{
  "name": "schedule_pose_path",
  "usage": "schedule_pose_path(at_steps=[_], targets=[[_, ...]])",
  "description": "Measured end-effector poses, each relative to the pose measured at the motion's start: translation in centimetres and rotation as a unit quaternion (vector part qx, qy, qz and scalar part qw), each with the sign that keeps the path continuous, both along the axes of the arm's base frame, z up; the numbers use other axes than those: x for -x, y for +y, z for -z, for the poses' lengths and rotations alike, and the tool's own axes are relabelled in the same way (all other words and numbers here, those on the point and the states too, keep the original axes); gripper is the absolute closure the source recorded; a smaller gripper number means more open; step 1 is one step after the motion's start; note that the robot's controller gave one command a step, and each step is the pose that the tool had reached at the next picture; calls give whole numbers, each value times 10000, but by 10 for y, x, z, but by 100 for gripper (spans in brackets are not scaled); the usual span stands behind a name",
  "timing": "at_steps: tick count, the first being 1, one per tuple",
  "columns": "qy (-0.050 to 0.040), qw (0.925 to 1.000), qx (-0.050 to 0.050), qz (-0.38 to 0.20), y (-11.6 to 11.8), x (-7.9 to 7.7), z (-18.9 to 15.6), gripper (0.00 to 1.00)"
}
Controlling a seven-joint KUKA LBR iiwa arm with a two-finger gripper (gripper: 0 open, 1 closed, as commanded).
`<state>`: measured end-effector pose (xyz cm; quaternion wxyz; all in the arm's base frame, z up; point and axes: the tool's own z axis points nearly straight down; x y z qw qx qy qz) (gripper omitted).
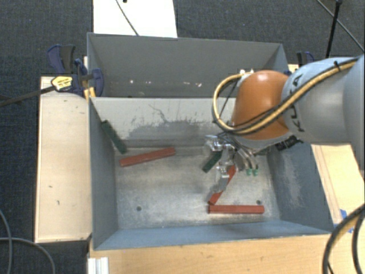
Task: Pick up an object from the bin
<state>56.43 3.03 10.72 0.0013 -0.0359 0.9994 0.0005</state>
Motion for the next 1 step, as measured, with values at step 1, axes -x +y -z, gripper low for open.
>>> schedule_pose_path(at_steps=[1], targets=[[-21, 9926, 0, 1214, -17, -10, -39, 0]])
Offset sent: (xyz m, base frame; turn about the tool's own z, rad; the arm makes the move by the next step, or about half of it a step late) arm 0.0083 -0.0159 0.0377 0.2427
